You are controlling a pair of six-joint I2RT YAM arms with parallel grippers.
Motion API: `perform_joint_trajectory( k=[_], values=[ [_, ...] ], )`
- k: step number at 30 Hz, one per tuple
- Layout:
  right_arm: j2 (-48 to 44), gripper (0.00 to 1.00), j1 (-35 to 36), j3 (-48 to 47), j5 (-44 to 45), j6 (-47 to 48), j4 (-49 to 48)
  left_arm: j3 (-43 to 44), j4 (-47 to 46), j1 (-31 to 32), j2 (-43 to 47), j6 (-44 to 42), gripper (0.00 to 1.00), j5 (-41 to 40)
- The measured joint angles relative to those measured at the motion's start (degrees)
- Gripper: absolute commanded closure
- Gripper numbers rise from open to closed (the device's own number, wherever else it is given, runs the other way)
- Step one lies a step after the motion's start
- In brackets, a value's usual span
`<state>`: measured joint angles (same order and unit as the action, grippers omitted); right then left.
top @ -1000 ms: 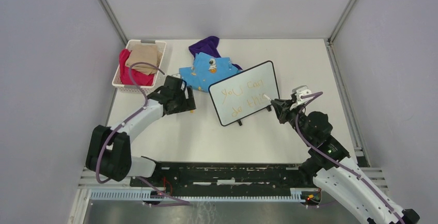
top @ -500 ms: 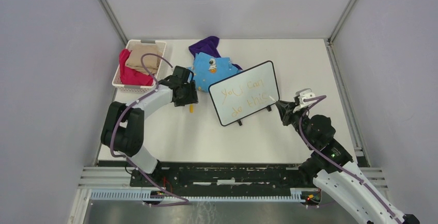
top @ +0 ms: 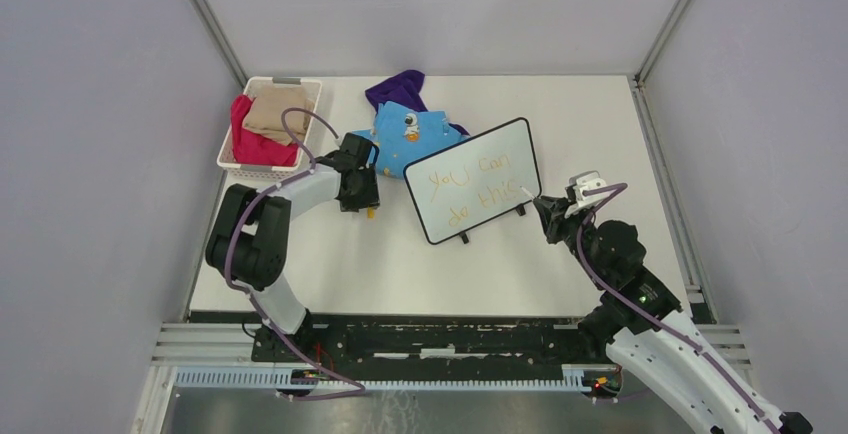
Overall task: Write a sentence on the whiteboard
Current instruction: Close the whiteboard marker at the center of the board.
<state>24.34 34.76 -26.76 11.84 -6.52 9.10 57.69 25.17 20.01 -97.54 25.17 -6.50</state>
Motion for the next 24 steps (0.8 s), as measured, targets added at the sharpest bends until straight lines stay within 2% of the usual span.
perform_joint_trajectory(
  k=[15,24],
  values=[
    [0.52,1.0,0.0,-0.02,-0.13,-0.04,-0.02,0.85,-0.13,0.42,-1.44,0.0,0.57,-0.74],
    [0.42,1.0,0.0,-0.72,0.11,-0.04,0.09,1.77,0.15,3.48,-2.38,0.0,0.59,-3.89]
  ],
)
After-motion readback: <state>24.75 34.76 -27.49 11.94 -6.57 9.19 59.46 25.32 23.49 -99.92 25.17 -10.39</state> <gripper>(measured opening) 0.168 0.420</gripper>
